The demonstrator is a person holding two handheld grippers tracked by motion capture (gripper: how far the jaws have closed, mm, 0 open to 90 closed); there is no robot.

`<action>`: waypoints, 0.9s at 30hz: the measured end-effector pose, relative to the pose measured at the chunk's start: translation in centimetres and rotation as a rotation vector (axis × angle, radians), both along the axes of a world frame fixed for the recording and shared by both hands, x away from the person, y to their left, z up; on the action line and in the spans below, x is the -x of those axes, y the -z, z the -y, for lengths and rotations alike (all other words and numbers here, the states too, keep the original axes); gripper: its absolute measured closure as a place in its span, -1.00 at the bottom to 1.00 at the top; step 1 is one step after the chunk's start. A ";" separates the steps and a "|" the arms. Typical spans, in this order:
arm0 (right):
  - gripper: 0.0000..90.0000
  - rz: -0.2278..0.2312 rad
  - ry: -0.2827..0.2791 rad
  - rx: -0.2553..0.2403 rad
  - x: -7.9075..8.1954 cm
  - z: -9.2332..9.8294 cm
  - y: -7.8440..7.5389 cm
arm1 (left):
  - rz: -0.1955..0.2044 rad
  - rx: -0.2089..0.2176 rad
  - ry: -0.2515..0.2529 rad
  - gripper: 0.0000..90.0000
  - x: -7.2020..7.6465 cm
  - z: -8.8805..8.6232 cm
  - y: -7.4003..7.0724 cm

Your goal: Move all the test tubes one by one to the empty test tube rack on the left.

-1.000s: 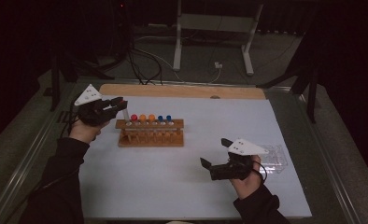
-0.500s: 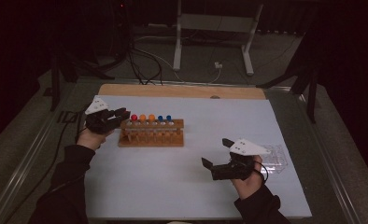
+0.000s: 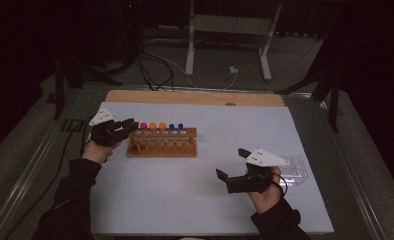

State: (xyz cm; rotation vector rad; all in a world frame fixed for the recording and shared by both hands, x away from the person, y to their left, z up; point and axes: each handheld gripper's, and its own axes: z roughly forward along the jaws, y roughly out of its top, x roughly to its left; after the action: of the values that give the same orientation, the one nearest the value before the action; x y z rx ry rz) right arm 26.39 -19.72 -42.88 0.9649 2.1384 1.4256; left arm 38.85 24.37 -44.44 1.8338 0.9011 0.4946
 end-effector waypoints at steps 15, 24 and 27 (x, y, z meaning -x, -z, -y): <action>-1.00 0.008 0.015 -0.001 0.0 0.4 -0.1 | -0.005 0.046 0.096 -0.60 5.4 -0.9 -0.9; -1.00 0.001 0.019 -0.003 0.0 0.5 0.1 | -0.021 0.112 0.222 -0.96 9.4 0.6 0.9; -1.00 0.002 0.022 -0.002 -0.1 0.7 0.1 | -0.017 0.096 0.254 -0.97 10.4 1.3 1.9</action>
State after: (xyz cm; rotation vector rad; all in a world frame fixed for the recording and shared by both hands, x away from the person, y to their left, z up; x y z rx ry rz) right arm 26.48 -20.39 -43.00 0.9845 2.1188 1.4185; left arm 28.41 23.12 -46.35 1.8344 0.6784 0.2729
